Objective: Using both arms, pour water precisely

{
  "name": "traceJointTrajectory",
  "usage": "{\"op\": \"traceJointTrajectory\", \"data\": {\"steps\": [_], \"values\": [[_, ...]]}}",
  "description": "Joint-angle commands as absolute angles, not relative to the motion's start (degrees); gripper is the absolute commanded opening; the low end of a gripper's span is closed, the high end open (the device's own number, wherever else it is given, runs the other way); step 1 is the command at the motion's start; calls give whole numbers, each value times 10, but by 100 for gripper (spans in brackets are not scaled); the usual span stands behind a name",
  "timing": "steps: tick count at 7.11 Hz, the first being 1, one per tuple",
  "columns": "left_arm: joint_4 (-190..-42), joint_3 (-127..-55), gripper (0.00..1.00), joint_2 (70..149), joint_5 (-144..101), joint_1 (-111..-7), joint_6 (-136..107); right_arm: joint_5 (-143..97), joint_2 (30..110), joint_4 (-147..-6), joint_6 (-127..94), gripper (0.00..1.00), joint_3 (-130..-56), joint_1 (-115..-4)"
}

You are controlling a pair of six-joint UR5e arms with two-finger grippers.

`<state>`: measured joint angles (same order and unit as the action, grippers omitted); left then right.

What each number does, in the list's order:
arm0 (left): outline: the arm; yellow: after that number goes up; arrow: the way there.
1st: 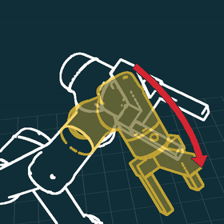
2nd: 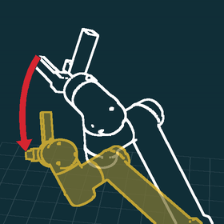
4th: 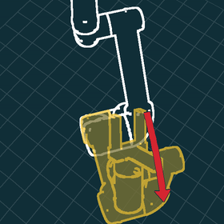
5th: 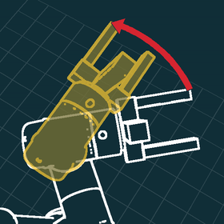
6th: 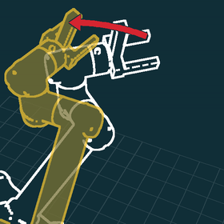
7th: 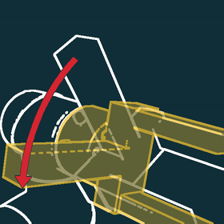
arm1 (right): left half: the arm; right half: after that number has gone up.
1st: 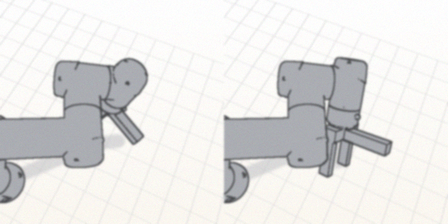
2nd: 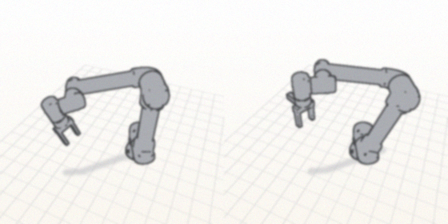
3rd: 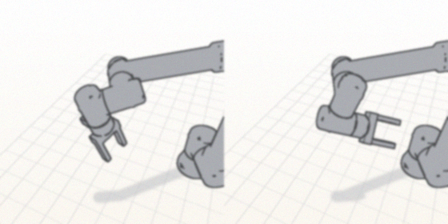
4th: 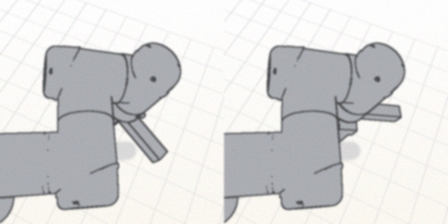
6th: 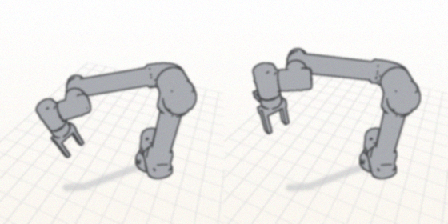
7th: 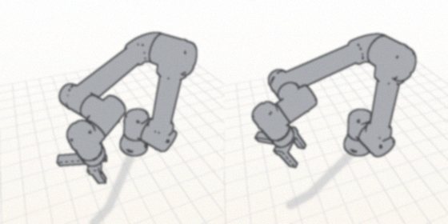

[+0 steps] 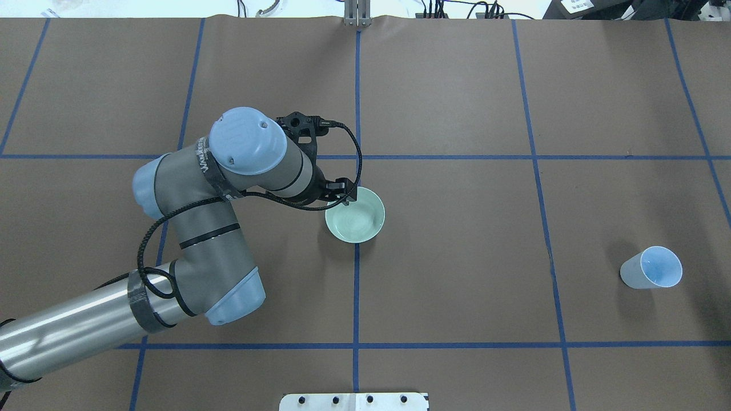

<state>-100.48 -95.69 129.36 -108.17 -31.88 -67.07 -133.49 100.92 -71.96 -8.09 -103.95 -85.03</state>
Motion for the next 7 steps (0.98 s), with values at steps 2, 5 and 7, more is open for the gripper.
{"op": "traceJointTrajectory", "data": {"steps": [2,5,7], "values": [[-849,-1170,100,1159,-1097,-371,-518,-1346,1012,-616,-280,100,-1064,-782],[-857,-1192,100,994,-1200,-564,-215,-1294,1042,-613,-455,100,-1169,-675],[-858,-1167,100,926,-1253,-678,-56,-1225,1080,-613,-597,100,-1270,-571]]}}
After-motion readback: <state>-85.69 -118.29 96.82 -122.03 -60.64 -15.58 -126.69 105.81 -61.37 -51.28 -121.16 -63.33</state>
